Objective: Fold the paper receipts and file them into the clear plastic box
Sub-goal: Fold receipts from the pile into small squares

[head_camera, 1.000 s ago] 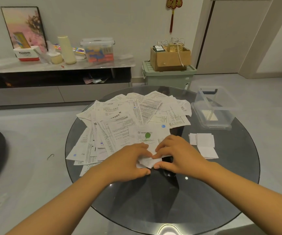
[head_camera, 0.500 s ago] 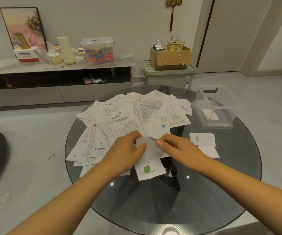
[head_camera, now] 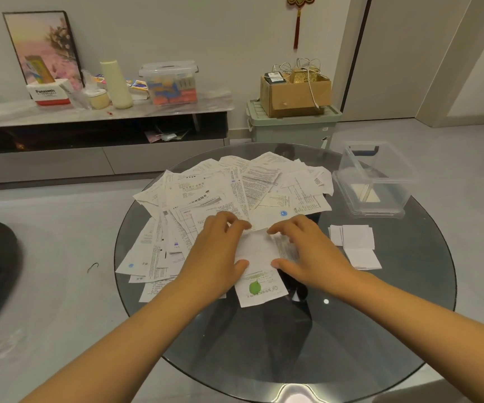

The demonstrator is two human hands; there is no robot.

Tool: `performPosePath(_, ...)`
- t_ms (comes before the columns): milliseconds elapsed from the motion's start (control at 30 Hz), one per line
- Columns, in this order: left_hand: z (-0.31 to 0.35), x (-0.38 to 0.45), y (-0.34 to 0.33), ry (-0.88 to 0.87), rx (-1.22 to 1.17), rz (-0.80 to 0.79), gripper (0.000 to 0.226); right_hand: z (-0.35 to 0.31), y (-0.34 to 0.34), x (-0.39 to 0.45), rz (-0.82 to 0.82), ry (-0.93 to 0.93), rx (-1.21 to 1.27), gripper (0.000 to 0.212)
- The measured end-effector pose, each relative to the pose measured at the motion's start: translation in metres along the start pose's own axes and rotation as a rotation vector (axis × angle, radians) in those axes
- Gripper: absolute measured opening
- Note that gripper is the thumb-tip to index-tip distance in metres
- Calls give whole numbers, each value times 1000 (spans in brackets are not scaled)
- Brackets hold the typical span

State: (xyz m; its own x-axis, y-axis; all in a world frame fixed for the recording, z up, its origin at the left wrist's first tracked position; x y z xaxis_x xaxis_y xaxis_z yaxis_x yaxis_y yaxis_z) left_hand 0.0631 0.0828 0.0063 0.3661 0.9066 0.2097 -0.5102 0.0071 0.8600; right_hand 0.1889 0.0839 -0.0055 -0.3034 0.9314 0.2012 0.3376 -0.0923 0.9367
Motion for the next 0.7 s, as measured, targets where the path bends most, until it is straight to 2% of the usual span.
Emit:
performPosePath(100,5,-2,-9,-54,83,-70,38,-11,-2,-3,-31,139,-125,40)
performPosePath(200,3,-5,-18,-37,100,-141,50,-16,-8,-6,-97,188,-133,44)
performPosePath(267,4,-5,-18,-46,126,-149,48,-16,-8,-6,-101,186,-138,43)
performPosePath(400,8,-5,-9,-54,77,-101,31,-18,-2,-5,-59,199,-129,29)
performPosePath(600,3,-5,-7,48,-86,-45,22,-13,6,-4,-3,82,-99,25)
performPosePath(700,-3,-5,-14,72,-102,-61,30,-9,2,-2,-6,31,-68,24)
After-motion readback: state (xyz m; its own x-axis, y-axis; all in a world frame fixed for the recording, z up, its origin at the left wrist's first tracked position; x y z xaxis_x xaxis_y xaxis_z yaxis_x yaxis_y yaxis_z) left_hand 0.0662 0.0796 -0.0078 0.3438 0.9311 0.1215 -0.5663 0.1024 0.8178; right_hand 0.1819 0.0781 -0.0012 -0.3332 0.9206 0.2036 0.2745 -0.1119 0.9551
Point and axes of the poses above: each hand's wrist, its own x-axis towards the middle knuckle, its own y-axis out of the back of the hand, z = x × y, the point moved 10 cm from there along x, towards the middle knuckle, and after that the axes turned 8 degrees about -x, right-handed, at the moved point
